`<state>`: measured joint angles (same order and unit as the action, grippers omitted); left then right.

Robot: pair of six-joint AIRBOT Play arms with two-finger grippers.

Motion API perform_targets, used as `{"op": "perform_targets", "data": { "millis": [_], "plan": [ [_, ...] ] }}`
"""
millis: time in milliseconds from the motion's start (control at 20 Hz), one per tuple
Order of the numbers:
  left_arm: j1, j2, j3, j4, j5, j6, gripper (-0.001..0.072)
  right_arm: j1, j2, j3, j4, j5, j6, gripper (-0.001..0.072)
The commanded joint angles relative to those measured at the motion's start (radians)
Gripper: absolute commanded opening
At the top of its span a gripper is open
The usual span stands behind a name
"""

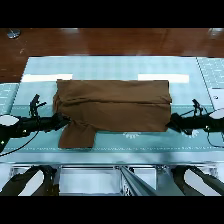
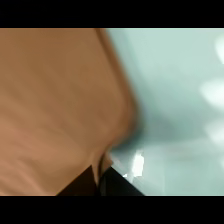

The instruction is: Fold the shirts.

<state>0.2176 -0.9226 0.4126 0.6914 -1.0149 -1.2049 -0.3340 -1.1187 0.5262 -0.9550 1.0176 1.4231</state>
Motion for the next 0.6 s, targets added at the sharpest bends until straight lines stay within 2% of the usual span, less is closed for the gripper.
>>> {"op": "perform_targets", "data": {
  "millis": [0,100,250,400,550],
  "plan": [
    [0.034,0.001,0.081,0.035,-0.052,0.016,0.0027,0.017,-0.042,0.100,0.023,0.084,-0.060,0.0025],
    [0.058,0.000,0.164,0.034,-0.061,0.016,0.0027,0.017,-0.042,0.183,0.006,0.102,-0.058,0.0025],
    [0.050,-0.041,0.290,0.034,0.015,0.016,0.0026,0.020,-0.089,0.351,0.009,0.095,-0.043,0.0025],
    [0.011,-0.193,0.443,0.034,0.081,0.014,0.0026,0.028,-0.212,0.523,0.035,0.080,-0.035,0.0025],
    [-0.031,-0.410,0.634,0.034,0.080,0.004,0.0027,0.032,-0.361,0.685,0.042,0.075,-0.021,0.0025]
  ]
}}
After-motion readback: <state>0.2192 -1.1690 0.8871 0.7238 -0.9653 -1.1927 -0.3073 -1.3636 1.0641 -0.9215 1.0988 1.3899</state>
